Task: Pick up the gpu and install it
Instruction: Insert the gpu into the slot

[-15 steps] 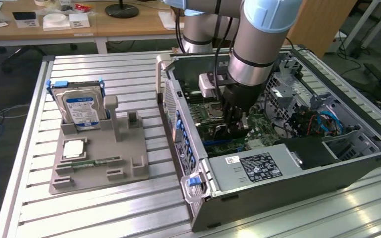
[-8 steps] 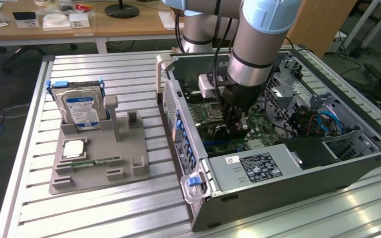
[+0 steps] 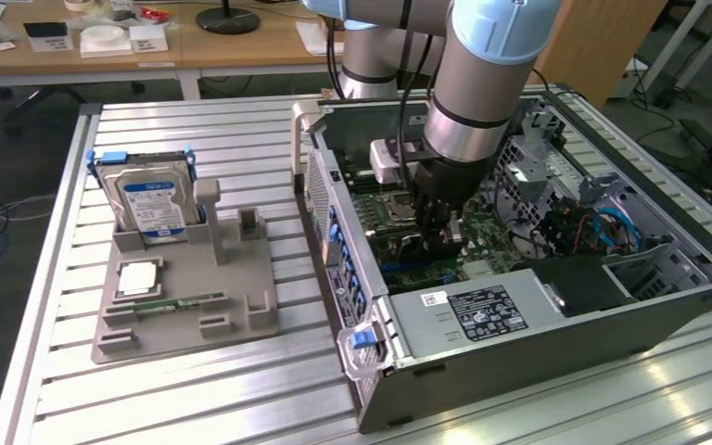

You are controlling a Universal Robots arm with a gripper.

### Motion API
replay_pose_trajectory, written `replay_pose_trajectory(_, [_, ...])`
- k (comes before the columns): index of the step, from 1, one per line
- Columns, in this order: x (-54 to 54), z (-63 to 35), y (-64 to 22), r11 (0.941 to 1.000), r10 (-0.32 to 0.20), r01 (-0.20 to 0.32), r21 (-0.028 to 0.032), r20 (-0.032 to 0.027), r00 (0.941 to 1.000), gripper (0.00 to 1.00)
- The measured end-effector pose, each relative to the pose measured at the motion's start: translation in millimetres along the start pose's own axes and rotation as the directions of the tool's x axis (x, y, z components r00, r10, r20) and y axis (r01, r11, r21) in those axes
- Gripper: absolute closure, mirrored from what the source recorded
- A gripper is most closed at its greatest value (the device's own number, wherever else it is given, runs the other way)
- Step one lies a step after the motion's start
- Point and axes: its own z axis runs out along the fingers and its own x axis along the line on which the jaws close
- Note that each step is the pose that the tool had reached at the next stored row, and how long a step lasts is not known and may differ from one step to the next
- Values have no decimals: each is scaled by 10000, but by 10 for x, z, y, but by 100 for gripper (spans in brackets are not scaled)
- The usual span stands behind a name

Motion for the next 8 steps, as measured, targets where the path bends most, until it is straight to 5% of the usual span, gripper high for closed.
replay_pose_trajectory(8, [2, 32, 1, 10000, -1, 1, -1, -2, 10000, 73])
